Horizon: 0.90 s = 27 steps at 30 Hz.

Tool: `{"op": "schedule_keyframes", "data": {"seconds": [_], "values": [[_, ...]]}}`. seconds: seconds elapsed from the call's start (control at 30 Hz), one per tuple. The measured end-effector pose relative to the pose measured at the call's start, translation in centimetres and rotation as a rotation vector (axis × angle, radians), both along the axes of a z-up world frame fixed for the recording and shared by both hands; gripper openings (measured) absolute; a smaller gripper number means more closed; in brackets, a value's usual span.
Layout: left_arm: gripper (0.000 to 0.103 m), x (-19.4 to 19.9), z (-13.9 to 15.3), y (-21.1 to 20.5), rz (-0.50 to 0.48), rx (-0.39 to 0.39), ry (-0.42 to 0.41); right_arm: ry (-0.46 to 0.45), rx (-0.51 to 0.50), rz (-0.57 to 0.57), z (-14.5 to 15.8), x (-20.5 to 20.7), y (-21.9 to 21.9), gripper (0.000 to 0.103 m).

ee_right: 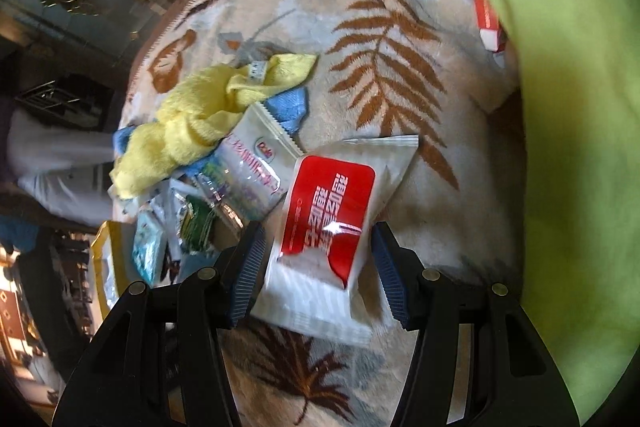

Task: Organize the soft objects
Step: 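Grasp the blue sock with left gripper while right grasps the red-labelled white packet, then carry the blue sock and white packet into the box and release both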

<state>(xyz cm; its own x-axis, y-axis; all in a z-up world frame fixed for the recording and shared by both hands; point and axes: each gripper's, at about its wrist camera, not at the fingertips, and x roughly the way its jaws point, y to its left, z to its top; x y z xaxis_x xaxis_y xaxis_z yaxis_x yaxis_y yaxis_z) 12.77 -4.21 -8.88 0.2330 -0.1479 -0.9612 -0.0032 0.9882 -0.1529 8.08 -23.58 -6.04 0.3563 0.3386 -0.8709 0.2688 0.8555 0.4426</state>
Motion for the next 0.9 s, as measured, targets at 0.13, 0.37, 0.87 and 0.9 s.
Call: {"op": "schedule_keyframes", "data": {"seconds": [0.13,0.37,0.87,0.9], "values": [[0.072,0.5,-0.4,-0.2,0.008,-0.008,0.003,0.009,-0.054,0.072,-1.0,0.7,1.3,0.053],[0.026,-0.2,0.1,2.1,0.045,-0.053,-0.007,-0.067,-0.123,0.168,-0.2,-0.6,1.2,0.041],[0.026,-5.2,6.2,9.4,0.102,-0.077,-0.11,-0.222,-0.026,0.359,6.3,-3.8,6.8,0.041],[0.026,-5.4,6.6,10.3,0.115,-0.067,-0.117,-0.228,-0.02,0.385,6.6,-3.9,7.9,0.041]]}}
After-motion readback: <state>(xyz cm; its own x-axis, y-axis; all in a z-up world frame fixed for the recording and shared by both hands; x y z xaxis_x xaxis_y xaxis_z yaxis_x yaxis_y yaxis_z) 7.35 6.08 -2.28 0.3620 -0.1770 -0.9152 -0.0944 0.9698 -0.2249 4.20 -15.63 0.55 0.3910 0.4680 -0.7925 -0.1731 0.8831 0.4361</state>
